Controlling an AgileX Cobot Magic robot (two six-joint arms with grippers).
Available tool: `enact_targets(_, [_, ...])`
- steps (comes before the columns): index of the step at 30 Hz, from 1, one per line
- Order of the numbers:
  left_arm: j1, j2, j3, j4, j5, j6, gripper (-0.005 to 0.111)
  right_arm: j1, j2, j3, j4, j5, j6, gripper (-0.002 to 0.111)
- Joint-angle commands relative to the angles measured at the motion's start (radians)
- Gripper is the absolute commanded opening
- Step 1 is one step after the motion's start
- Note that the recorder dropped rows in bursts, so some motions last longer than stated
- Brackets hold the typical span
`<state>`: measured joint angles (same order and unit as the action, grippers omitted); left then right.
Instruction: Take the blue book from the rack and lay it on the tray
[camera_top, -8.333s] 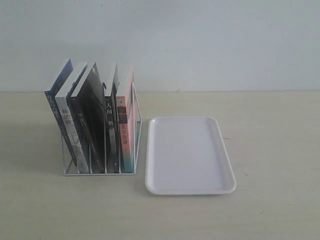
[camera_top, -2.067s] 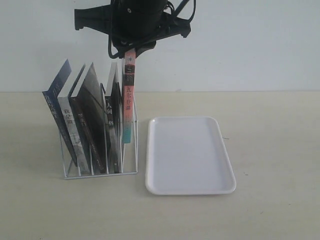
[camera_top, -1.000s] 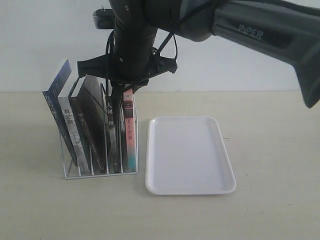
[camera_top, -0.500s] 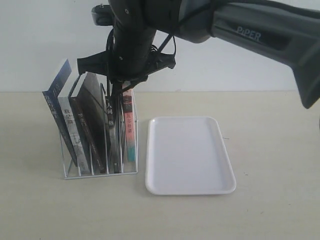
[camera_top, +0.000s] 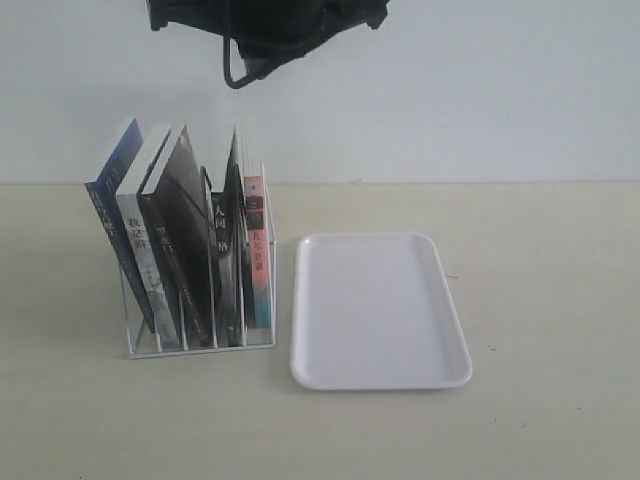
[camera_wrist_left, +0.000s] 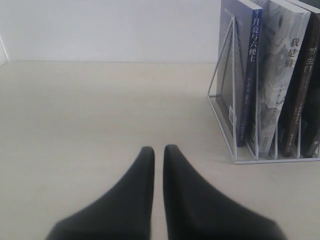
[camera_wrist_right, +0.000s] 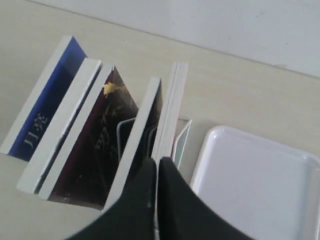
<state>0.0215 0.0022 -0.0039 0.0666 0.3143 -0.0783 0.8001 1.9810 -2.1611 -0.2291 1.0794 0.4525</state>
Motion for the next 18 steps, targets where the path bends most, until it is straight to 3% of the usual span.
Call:
enact_targets(1, [-0.008, -0.002, 0.004, 0.003, -0.008, 0.004, 0.006, 0.0, -0.014, -0.005, 0.154, -0.001, -0.171, 0.0])
enact_targets(4, [-0.008, -0.002, 0.004, 0.003, -0.008, 0.004, 0.006, 0.036, -0.014, -0.005, 0.319, 0.003, -0.342, 0.0])
enact_targets(8, [-0.008, -0.002, 0.004, 0.003, -0.008, 0.004, 0.006, 0.166, -0.014, -0.005, 0.298, 0.001, -0.393, 0.0])
enact_targets(11, [-0.008, -0.002, 0.004, 0.003, -0.008, 0.004, 0.006, 0.287, -0.01, -0.005, 0.133, -0.025, -0.38, 0.0])
enact_targets(14, [-0.008, -0.002, 0.004, 0.003, -0.008, 0.004, 0.006, 0.378, 0.002, -0.005, -0.224, -0.028, -0.132, 0.0])
enact_targets(16, [-0.008, -0.002, 0.004, 0.003, -0.008, 0.004, 0.006, 0.392, 0.019, -0.005, -0.437, 0.015, 0.05, 0.0])
enact_targets(18, [-0.008, -0.002, 0.004, 0.003, -0.008, 0.004, 0.006, 0.373, 0.029, -0.005, -0.438, 0.041, 0.064, 0.0])
